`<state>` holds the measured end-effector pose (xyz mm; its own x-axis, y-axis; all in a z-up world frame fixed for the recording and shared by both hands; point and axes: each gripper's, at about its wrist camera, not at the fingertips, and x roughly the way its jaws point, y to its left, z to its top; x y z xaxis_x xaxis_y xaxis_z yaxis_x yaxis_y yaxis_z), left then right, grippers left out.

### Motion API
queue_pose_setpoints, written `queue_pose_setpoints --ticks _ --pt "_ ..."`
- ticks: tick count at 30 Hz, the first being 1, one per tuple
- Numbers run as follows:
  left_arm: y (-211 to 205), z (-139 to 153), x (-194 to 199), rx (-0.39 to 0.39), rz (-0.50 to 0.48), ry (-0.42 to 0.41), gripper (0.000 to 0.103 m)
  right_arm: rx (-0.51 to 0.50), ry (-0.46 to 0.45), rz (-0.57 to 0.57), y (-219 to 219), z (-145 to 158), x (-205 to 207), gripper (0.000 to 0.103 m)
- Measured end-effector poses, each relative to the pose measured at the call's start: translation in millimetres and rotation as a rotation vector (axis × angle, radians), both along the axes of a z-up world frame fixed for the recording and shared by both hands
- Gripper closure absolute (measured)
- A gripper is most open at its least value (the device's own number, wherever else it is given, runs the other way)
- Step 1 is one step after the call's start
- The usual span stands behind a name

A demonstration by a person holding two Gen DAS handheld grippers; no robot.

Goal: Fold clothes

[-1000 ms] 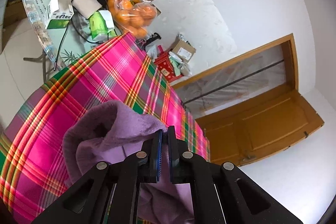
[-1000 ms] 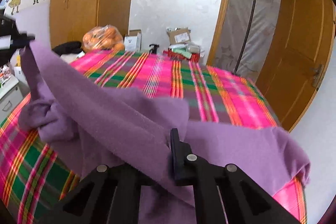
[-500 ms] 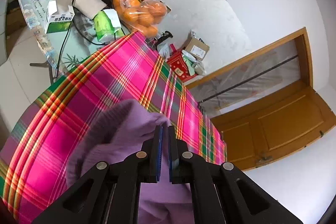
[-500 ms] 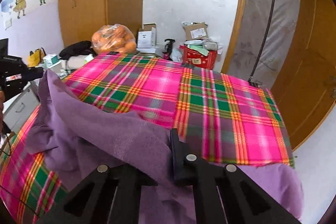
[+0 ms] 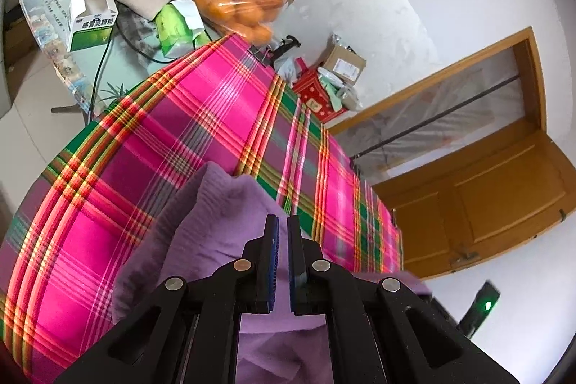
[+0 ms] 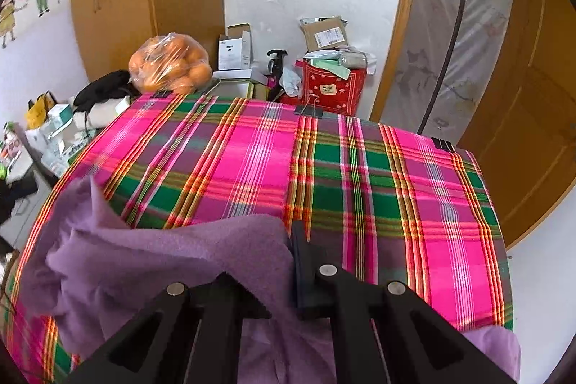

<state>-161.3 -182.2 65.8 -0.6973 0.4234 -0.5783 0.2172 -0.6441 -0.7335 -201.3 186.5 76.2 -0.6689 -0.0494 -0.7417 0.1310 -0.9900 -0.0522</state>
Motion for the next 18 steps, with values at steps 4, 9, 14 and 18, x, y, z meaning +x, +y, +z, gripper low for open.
queue_pose_setpoints --ticks 4,9,14,18 --pt "-0.4 -3.3 0.2 -0.007 -0.008 -0.009 0.100 0.027 0.007 -0.027 -3.3 -3.1 -18.8 0.096" --pt "-3.0 -9.5 3.5 -0.011 -0.012 -0.028 0.100 0.039 -0.019 -0.100 -1.6 -17.9 -42.5 0.095" --pt "-6.6 -14.0 9.2 -0.020 -0.024 -0.053 0.099 0.092 -0.112 -0.101 -6.7 -38.0 -54.5 0.095" --pt "-13.8 -15.9 18.9 -0.023 -0.022 -0.066 0.097 0.077 -0.124 -0.082 -4.0 -30.9 -38.9 0.090"
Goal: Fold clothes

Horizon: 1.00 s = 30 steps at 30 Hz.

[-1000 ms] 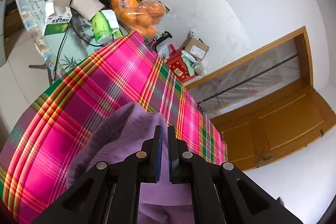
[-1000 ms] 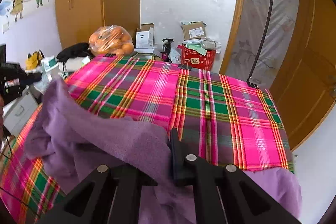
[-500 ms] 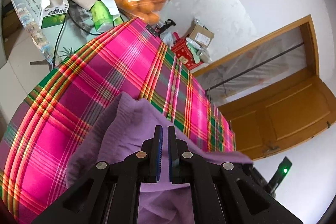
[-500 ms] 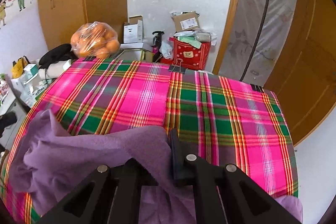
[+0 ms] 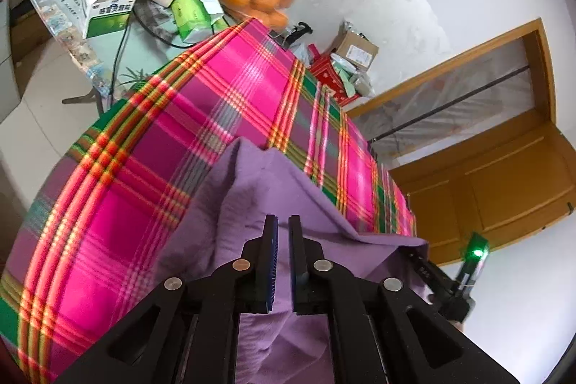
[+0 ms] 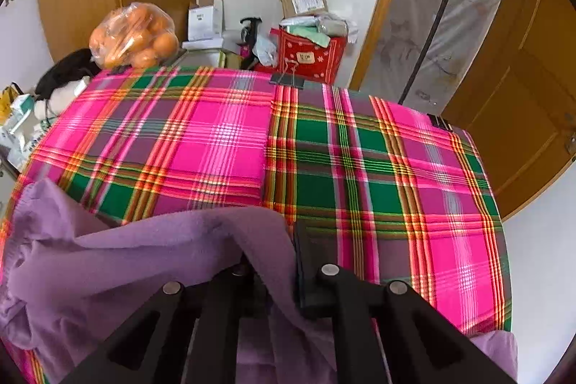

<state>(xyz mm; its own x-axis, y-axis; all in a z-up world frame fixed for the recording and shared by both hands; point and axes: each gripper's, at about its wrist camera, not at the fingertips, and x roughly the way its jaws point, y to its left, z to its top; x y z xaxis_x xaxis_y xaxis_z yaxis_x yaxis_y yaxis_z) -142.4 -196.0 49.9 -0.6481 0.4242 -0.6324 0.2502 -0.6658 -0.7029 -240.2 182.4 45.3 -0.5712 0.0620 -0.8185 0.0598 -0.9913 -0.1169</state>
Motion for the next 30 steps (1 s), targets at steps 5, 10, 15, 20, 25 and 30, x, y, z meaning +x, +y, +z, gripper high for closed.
queue_pose_setpoints --ticks 5,10,15,20,25,30 --pt "-13.3 -0.4 20.5 0.009 0.015 -0.013 0.085 0.045 0.049 0.036 2.6 22.4 33.2 0.082" --pt "-22.8 -0.6 47.2 0.010 0.019 -0.014 0.076 -0.016 0.107 0.130 -9.2 37.2 89.8 0.082" --pt "-25.1 -3.6 73.6 -0.008 -0.008 -0.031 0.076 -0.103 0.060 0.345 -51.2 12.9 154.6 0.082" --pt "-16.7 -5.1 96.9 -0.069 -0.100 -0.024 0.069 -0.067 0.007 0.462 -88.8 -26.5 197.9 0.080" --pt "-11.8 -12.0 115.9 -0.074 -0.177 0.011 0.051 -0.109 -0.028 0.501 -100.6 -46.7 212.9 0.064" --pt "0.3 -11.7 119.4 -0.137 -0.248 0.044 0.050 -0.091 -0.017 0.515 -111.7 -53.5 217.9 0.057"
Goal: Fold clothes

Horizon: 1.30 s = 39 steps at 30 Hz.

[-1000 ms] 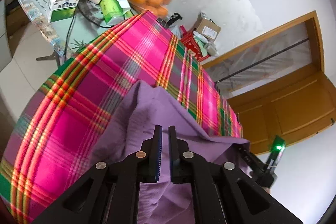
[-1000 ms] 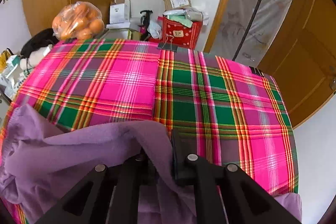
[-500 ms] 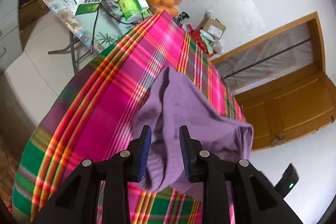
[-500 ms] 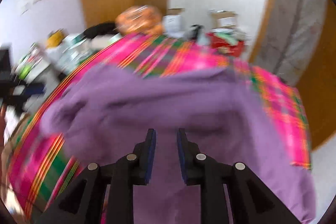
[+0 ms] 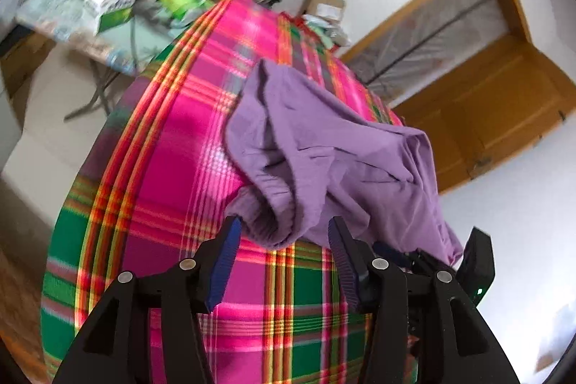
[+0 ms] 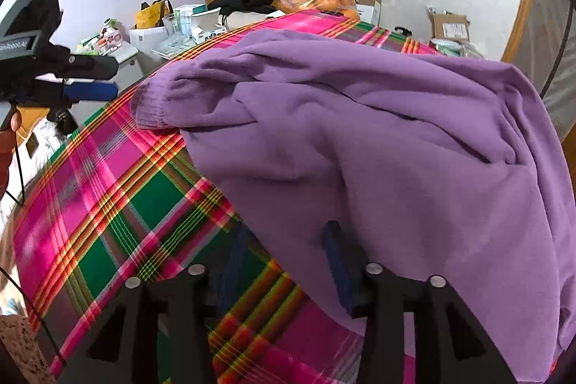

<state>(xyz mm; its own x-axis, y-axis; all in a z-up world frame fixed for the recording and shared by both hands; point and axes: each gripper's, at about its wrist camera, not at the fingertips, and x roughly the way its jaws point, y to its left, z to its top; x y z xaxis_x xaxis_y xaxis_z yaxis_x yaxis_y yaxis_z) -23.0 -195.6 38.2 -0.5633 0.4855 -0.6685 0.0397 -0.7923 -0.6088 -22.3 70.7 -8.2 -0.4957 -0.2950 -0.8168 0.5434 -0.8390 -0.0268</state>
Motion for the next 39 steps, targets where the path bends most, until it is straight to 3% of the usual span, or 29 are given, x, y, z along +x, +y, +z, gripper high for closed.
queue_pose_setpoints --ticks 4,11,21,23,25,35,39 --pt "11.2 -1.3 -4.7 -0.024 -0.048 0.009 0.050 0.017 0.018 -0.003 -1.8 -1.1 -0.9 0.056" --pt "30.7 -13.8 -22.3 -0.059 -0.100 -0.057 0.050 0.027 0.058 -0.001 -10.3 -2.9 -2.6 0.053" --pt "37.2 -21.2 -36.9 -0.107 -0.050 -0.125 0.052 -0.013 0.062 -0.019 -18.0 -6.3 -15.8 0.047" --pt "40.7 -19.8 -37.6 -0.137 -0.053 -0.124 0.057 -0.014 0.064 -0.029 -19.8 -6.4 -16.5 0.047" --pt "44.2 -20.3 -38.5 -0.182 -0.060 -0.130 0.065 -0.017 0.064 -0.032 -22.0 -6.1 -16.5 0.050" --pt "49.9 -12.2 -38.0 -0.248 -0.071 -0.116 0.084 -0.001 0.087 0.008 -39.8 -4.8 -10.9 0.097" --pt "37.3 1.0 -36.1 -0.196 -0.042 -0.074 0.085 -0.036 0.059 -0.010 -32.4 -0.6 -10.7 0.098"
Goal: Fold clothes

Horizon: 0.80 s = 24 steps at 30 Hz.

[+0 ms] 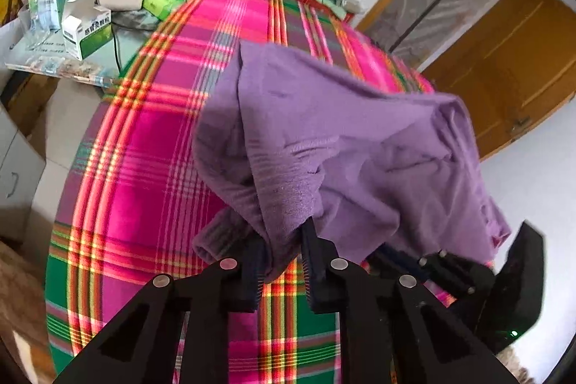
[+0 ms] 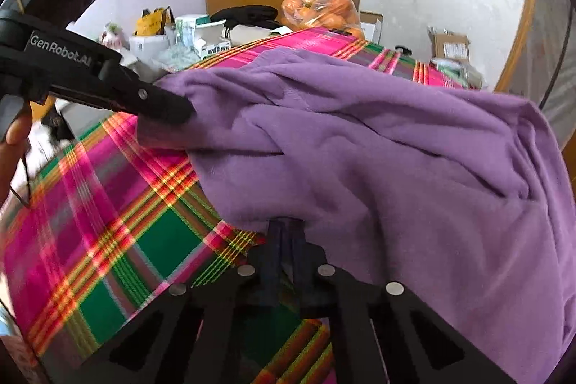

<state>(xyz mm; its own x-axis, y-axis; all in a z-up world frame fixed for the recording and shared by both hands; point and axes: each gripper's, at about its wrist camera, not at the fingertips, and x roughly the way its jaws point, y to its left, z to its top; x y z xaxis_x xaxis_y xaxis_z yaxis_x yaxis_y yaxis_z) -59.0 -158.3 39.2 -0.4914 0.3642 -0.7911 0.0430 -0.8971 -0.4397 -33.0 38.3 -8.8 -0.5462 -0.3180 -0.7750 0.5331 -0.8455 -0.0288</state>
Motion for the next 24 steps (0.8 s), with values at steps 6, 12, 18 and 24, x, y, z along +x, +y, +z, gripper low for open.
queue_pose_setpoints --ticks 6,12,18,24 --pt "-22.2 6.7 0.7 0.105 0.050 0.000 0.086 -0.072 -0.001 -0.009 19.3 20.0 13.4 0.098" --pt "-30.1 8.9 3.5 0.154 0.076 -0.002 0.087 -0.165 -0.002 -0.008 37.4 46.7 30.4 0.098" --pt "-44.6 8.2 17.6 0.155 0.106 -0.012 0.091 -0.220 -0.021 0.007 44.3 61.9 49.5 0.098" --pt "-52.2 -6.6 32.4 0.163 0.122 -0.053 0.095 -0.189 -0.043 0.025 44.0 58.7 71.5 0.098"
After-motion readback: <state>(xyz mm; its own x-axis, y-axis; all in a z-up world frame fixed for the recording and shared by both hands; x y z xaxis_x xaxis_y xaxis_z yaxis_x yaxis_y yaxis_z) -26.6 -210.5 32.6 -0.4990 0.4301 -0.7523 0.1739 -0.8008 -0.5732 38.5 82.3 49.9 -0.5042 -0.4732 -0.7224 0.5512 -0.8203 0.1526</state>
